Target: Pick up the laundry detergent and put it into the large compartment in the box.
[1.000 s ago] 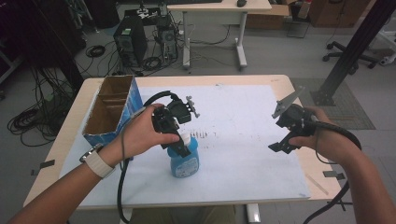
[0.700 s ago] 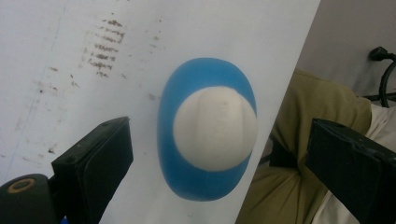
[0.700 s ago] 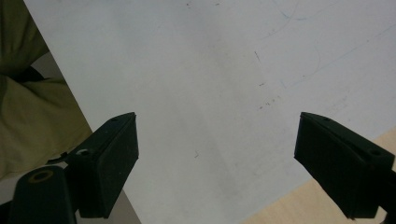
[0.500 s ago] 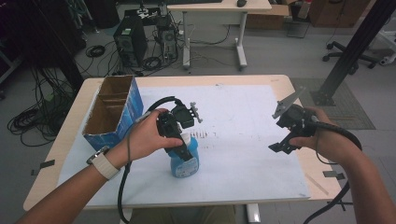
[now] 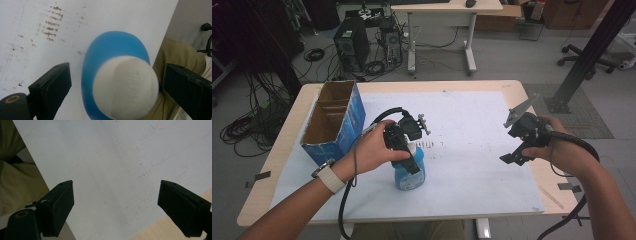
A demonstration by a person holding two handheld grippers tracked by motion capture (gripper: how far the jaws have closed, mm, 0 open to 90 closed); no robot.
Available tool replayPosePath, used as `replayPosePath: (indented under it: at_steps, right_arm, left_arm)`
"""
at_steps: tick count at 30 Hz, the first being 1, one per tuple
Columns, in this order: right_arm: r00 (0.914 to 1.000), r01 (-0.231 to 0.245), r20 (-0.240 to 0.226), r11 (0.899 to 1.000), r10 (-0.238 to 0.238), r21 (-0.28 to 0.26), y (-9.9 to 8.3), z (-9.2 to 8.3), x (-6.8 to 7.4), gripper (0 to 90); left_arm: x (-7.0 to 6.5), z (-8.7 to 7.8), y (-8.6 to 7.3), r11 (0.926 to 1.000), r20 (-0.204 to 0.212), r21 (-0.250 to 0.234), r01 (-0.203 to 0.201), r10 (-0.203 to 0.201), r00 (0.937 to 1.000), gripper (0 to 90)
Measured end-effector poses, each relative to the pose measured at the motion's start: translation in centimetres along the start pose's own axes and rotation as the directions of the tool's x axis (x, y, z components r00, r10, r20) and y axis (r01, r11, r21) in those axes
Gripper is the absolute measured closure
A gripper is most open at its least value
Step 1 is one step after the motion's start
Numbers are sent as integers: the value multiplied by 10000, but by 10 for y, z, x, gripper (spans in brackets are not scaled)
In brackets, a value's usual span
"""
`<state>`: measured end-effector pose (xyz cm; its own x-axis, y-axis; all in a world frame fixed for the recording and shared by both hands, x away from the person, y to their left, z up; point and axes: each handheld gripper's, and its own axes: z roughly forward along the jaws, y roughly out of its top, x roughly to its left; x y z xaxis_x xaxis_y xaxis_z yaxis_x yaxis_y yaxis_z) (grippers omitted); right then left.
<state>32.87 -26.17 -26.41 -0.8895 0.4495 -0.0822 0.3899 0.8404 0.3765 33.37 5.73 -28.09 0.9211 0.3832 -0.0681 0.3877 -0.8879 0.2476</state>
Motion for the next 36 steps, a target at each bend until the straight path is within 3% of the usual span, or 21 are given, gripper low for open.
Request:
replayPosePath:
  at_steps: [13, 36]
  right_arm:
    - [10000, -10, -24, 10000, 10, -52, 0, 0, 0, 137]
    - [10000, -21, -26, 10000, 21, -53, -1, 0, 0, 136]
  left_arm:
    - [2, 12, -1, 10000, 37, 86, -1, 1, 10000, 97]
    - [2, 18, 0, 9993, -15, 373, -94, 95, 10000, 320]
